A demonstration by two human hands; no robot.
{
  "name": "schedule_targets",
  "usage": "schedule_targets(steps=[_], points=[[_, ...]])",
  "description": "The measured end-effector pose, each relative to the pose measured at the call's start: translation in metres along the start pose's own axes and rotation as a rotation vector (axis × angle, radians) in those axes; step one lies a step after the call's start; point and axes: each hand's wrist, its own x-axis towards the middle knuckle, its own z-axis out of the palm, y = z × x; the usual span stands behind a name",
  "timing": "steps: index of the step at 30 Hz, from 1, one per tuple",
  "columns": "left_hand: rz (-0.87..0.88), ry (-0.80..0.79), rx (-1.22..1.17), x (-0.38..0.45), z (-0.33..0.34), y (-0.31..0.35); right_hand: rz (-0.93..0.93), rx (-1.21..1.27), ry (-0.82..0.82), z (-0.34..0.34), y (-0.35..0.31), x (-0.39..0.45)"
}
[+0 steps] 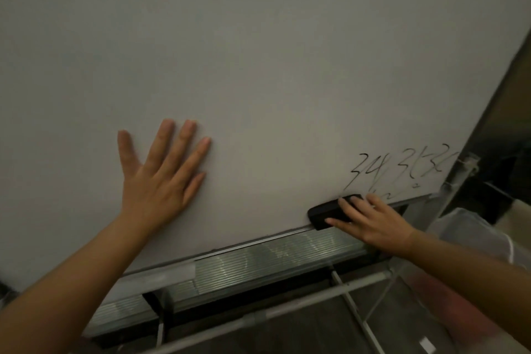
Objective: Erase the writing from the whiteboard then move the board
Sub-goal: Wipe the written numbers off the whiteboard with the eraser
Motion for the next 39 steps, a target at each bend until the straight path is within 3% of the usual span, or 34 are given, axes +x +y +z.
schedule_targets(steps=[6,9,14,18,23,31,36,39], points=[[0.155,0.061,-0.016,0.0,0.001,0.003,0.27,0.032,-0.089,-0.031,-0.014,-0.022],[0.167,0.084,-0.029,-0.002,0.0,0.0,0.655,0.209,-0.169,-0.056,-0.029,-0.026],[0.257,0.1,-0.078,-0.001,0.002,0.007,1.334,0.585,-0.076,-0.086,-0.059,-0.012],[0.325,0.087,-0.173,0.021,0.004,0.037,1.633,0.767,0.063,-0.092,-0.068,0.008],[0.351,0.116,-0.256,0.071,0.006,0.086,1.699,0.895,0.192,-0.095,-0.055,0.021],[0.279,0.125,-0.237,0.129,0.02,0.15,1.656,1.053,0.29,-0.076,-0.02,0.009],[0.141,0.113,-0.197,0.144,0.032,0.18,1.474,0.989,0.201,-0.058,0.006,-0.01],[0.059,0.107,-0.164,0.148,0.038,0.193,1.208,0.709,0.185,-0.046,0.033,-0.023]])
